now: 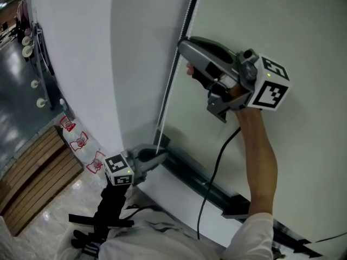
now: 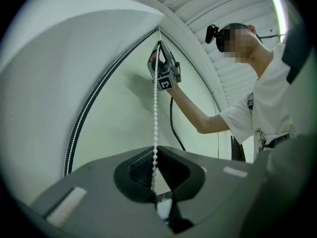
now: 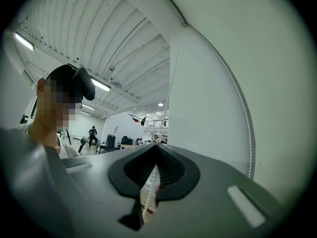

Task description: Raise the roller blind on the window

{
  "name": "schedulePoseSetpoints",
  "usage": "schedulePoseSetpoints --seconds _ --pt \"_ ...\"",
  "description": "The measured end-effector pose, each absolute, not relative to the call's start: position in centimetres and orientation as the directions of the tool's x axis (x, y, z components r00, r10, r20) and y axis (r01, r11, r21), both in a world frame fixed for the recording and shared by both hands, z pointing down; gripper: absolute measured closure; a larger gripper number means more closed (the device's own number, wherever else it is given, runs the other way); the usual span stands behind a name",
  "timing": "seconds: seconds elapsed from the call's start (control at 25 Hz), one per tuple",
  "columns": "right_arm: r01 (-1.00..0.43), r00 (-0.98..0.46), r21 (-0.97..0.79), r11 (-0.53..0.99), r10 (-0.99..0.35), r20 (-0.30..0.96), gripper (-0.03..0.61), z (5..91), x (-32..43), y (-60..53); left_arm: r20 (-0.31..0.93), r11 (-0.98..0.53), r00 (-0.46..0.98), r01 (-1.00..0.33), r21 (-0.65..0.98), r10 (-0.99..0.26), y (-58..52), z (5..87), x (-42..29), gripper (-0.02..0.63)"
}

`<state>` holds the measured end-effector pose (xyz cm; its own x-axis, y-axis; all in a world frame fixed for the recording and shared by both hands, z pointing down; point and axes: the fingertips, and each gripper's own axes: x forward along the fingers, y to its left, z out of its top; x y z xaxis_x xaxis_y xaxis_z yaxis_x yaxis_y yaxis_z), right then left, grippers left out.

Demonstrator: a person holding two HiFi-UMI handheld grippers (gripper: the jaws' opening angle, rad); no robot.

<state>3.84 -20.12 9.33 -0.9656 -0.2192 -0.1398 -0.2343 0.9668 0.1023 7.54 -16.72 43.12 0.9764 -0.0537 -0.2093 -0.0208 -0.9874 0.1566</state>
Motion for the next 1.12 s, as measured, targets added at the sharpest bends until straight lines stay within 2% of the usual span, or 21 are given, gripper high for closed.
schedulePoseSetpoints --seconds 0.16,0.56,0.68,0.88,1.12 --pt "-0.235 -0.965 0.103 0.967 -0.219 -0.146 0.574 9.8 3.5 -19.8 -0.215 -0.988 0.975 -0.018 0.156 -0.052 -16.6 43.2 7.3 0.615" --pt "-0.241 -0.970 0.038 0.970 -0.240 -0.026 0.572 13.4 4.4 -21.8 -0.215 -0.984 0.975 -0.023 0.175 -0.061 -17.8 39.0 8.8 0.615" --pt "-0.246 -0.969 0.018 0.969 -0.246 0.017 0.574 15.7 4.4 -21.8 -0.223 -0.983 0.972 -0.027 0.183 -0.068 -18.0 38.4 8.9 0.615" --pt "-0.242 -0.970 -0.049 0.969 -0.240 0.036 0.572 22.5 3.6 -20.6 -0.219 -0.985 0.974 -0.020 0.171 -0.058 -17.1 40.4 8.4 0.615" --pt "-0.245 -0.969 -0.100 0.964 -0.242 0.040 0.572 26.0 4.0 -20.4 -0.215 -0.986 0.975 -0.020 0.166 -0.056 -17.4 40.3 8.3 0.615"
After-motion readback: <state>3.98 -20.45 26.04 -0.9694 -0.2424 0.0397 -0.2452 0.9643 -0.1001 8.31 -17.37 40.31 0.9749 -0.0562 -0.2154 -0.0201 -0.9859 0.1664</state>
